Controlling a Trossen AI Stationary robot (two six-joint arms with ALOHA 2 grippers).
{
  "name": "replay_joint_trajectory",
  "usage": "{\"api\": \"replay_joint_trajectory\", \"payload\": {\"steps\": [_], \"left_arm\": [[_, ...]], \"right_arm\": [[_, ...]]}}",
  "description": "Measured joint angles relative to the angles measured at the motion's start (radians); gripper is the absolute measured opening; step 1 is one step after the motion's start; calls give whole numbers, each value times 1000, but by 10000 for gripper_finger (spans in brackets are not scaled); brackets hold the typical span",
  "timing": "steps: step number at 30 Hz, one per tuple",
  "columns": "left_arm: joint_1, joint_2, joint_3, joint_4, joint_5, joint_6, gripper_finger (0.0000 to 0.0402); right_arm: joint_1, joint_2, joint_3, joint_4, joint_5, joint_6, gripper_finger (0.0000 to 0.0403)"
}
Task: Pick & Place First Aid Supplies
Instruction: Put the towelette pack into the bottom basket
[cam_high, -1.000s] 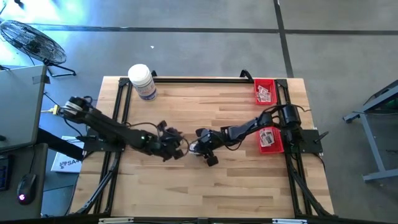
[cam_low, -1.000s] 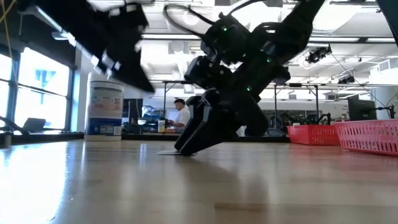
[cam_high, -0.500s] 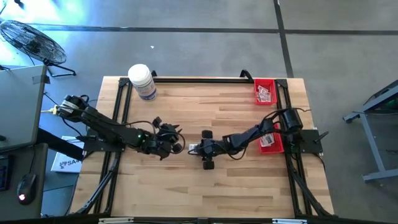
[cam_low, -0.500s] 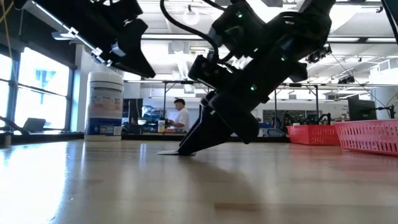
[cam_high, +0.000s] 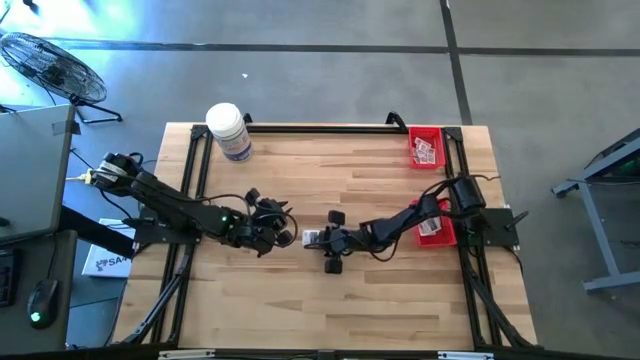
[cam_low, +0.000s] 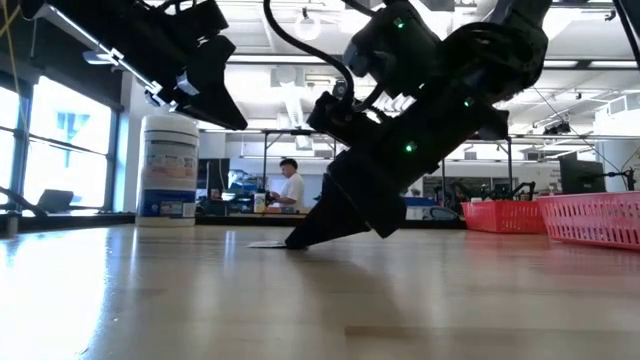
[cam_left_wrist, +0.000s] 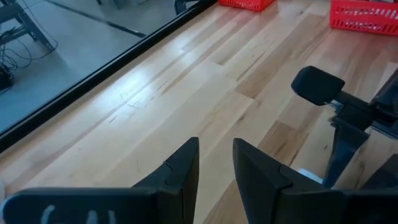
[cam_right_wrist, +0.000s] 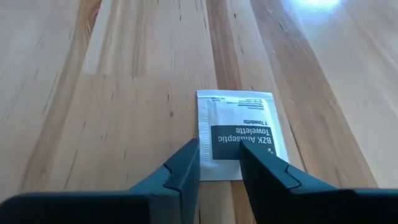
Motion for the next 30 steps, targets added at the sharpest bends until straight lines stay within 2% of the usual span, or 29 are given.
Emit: {"api": "replay_joint_trajectory", "payload": {"steps": [12,18,30], "left_arm": [[0,0,0,1,2,-8,96],[-1,0,0,1,5,-8,96],[-1,0,0,-3,9,-8,96]], "right_arm": [[-33,3,1,7,-10,78,4],[-29,-17,-3,28,-23,87,1],[-47,-203,-8,-95,-74,91,1]]}}
